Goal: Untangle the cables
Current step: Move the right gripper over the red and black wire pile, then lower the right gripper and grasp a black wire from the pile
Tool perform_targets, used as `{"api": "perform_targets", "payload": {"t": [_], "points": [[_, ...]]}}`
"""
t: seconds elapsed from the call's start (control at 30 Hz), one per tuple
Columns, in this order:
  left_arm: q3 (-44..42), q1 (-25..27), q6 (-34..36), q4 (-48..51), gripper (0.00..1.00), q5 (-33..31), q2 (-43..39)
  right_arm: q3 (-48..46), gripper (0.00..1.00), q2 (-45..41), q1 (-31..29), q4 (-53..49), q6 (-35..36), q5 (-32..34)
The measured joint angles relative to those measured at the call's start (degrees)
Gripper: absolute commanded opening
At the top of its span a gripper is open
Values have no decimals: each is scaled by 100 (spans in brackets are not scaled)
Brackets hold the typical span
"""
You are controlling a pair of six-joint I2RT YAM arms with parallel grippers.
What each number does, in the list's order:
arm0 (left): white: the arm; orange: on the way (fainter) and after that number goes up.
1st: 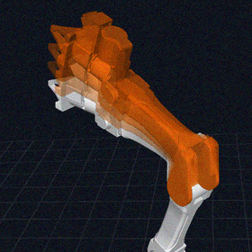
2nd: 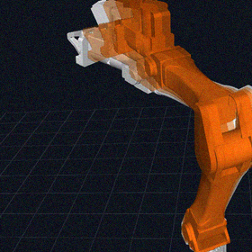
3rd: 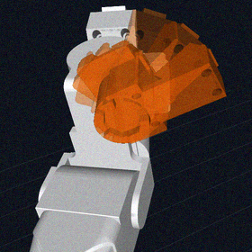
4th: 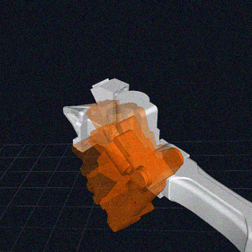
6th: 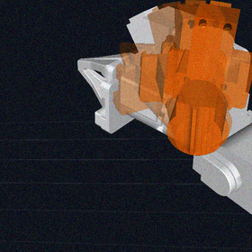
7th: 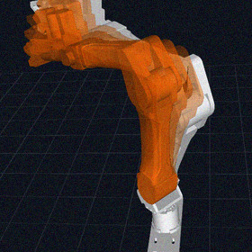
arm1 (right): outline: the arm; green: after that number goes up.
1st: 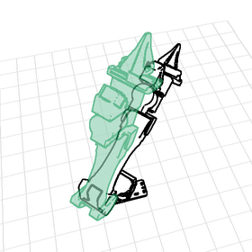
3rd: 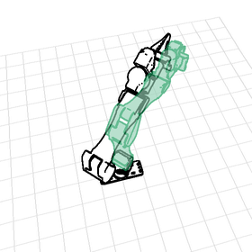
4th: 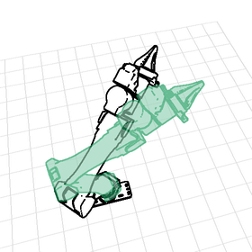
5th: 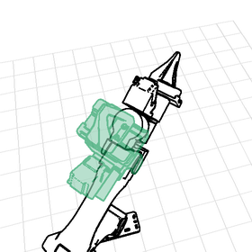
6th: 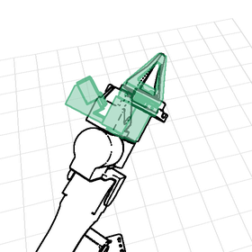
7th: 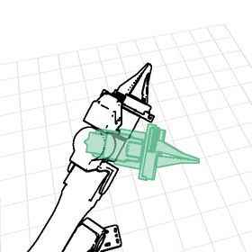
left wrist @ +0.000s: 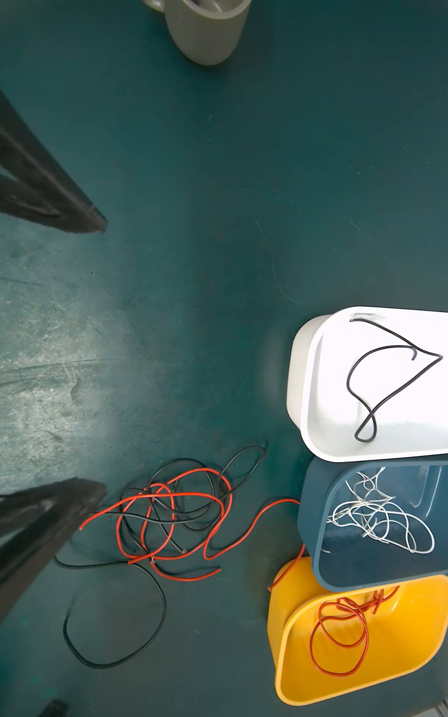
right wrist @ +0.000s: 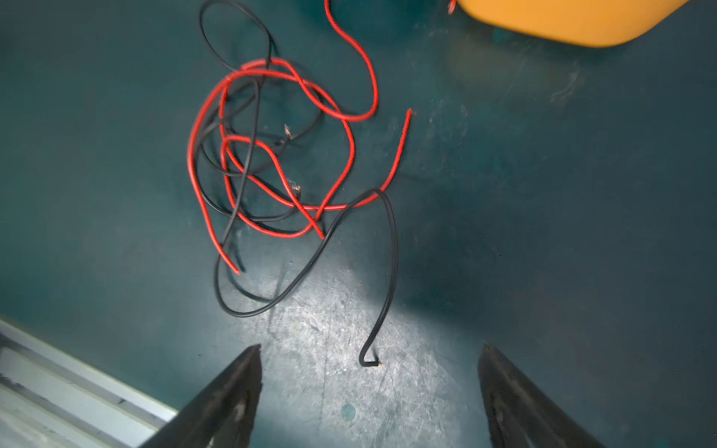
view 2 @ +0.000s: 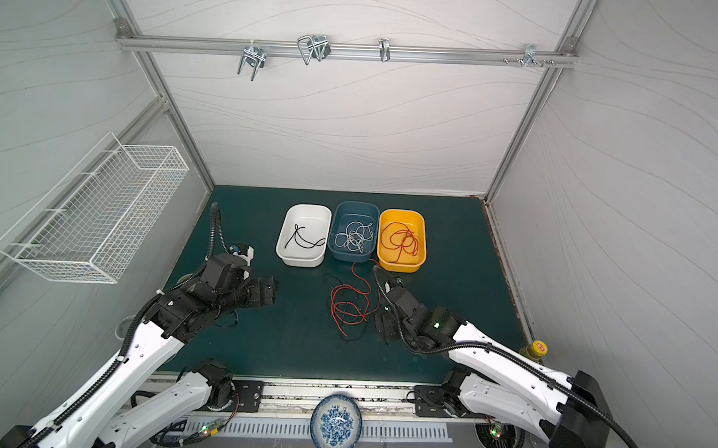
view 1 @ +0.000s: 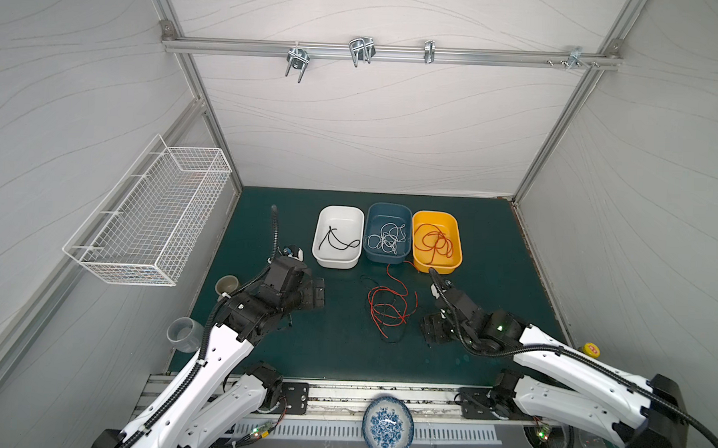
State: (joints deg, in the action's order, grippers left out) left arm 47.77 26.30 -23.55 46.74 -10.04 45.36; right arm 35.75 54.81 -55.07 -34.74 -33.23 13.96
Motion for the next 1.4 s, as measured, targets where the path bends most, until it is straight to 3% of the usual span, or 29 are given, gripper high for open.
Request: {"api": "perform_targets", "payload": {"t": [0.63, 1.4], "points": [[0, 0, 87, -33, 96, -24, 11, -293, 42, 927, 164, 1067, 59, -129], [0, 0, 90, -33, 95, -22, 50, -407, 5, 1102, 286, 1327, 155, -210]]}}
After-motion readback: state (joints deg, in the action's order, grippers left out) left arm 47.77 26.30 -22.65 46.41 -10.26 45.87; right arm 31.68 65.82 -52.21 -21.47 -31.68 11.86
